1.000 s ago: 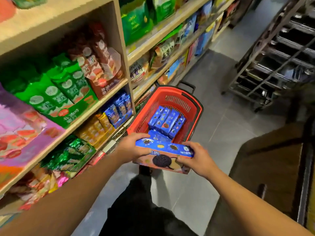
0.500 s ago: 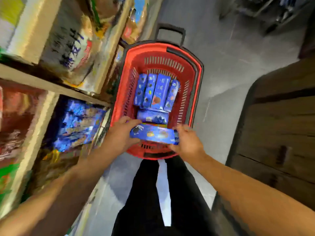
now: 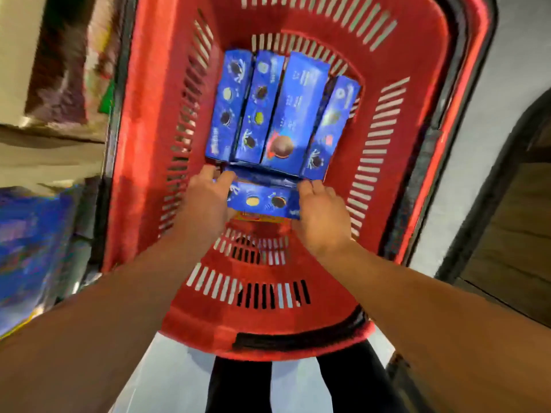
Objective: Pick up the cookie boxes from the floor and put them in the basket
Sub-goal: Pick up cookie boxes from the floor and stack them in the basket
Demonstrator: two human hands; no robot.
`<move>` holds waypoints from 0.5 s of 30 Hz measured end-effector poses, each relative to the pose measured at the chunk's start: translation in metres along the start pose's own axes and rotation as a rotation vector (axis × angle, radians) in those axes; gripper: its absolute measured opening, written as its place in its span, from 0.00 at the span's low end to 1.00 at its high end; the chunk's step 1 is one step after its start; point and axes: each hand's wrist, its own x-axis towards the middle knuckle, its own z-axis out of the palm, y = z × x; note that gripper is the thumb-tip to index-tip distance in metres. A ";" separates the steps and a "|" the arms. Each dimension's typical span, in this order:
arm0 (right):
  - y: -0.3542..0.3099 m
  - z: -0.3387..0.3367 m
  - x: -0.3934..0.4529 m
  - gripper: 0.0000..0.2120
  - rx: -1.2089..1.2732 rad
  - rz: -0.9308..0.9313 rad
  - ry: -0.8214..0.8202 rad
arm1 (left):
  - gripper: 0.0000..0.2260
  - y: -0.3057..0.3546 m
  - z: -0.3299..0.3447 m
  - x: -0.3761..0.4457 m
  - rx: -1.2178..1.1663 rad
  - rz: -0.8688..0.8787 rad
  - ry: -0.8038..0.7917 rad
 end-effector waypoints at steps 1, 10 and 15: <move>0.001 0.008 0.010 0.28 0.010 0.015 0.029 | 0.28 -0.004 0.009 0.009 0.010 -0.010 0.022; 0.012 0.055 0.051 0.27 -0.033 0.040 0.193 | 0.25 -0.014 0.056 0.040 0.101 -0.049 0.174; 0.008 0.038 0.036 0.32 0.019 0.052 0.073 | 0.27 -0.004 0.043 0.027 0.033 -0.051 0.120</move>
